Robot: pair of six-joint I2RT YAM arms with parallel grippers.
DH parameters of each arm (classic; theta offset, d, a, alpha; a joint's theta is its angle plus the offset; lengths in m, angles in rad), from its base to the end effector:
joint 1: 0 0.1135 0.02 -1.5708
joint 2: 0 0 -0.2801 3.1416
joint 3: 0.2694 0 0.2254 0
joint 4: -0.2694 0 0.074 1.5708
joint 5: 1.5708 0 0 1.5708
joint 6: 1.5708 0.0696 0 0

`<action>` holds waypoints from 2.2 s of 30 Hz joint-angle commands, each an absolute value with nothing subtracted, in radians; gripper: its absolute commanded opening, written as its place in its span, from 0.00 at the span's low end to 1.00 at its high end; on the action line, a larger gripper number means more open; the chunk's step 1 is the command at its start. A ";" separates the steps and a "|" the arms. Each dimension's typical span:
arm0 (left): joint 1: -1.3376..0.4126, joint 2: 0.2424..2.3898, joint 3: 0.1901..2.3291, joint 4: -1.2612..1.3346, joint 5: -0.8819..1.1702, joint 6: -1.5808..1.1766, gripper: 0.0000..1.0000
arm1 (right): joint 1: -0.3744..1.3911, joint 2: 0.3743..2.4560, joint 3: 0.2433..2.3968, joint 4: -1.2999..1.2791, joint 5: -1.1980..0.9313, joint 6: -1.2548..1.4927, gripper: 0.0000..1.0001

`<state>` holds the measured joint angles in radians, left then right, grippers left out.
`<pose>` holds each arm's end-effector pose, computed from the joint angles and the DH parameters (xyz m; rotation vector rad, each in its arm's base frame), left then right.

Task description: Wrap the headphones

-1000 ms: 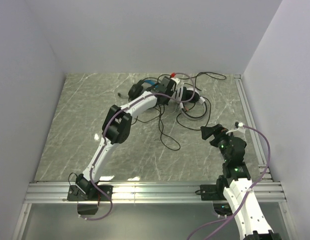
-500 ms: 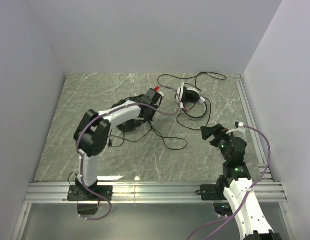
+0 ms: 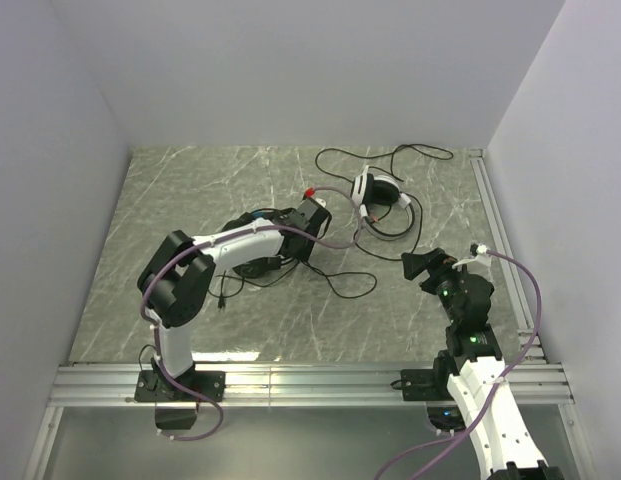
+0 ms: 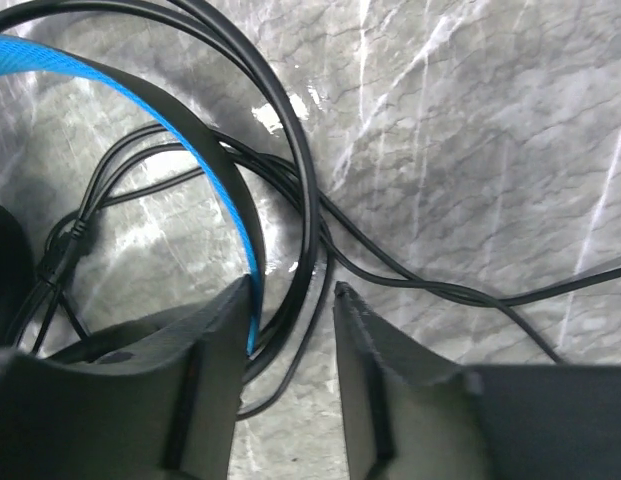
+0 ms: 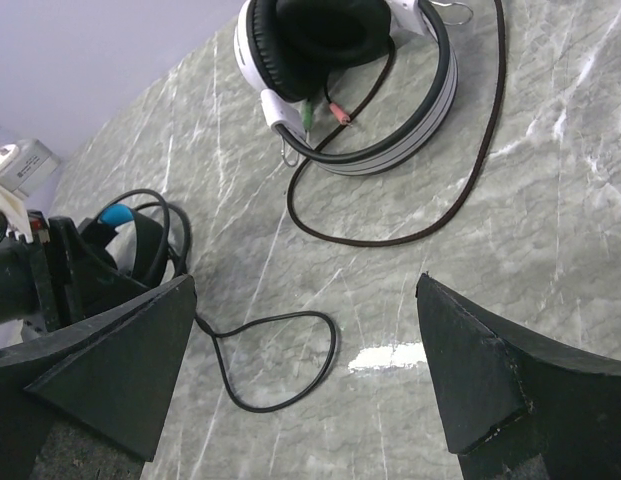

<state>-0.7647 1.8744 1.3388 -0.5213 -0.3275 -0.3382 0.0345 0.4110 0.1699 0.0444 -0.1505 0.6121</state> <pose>0.2969 -0.2538 0.1997 0.4294 2.5037 0.0078 0.1282 0.0149 0.2039 0.4062 1.7582 0.5982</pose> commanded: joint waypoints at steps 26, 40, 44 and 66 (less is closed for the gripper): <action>-0.805 2.172 1.842 -0.746 -0.598 -0.549 0.49 | 0.031 0.411 0.181 0.069 -0.150 0.604 0.97; -0.782 2.181 1.809 -0.730 -0.589 -0.572 0.47 | 0.032 0.416 0.181 0.072 -0.152 0.604 0.96; -0.778 2.189 1.790 -0.735 -0.592 -0.581 0.46 | 0.032 0.416 0.179 0.074 -0.152 0.606 0.96; -0.710 2.231 1.718 -0.704 -0.333 -0.581 0.00 | 0.032 0.414 0.181 0.072 -0.150 0.604 0.96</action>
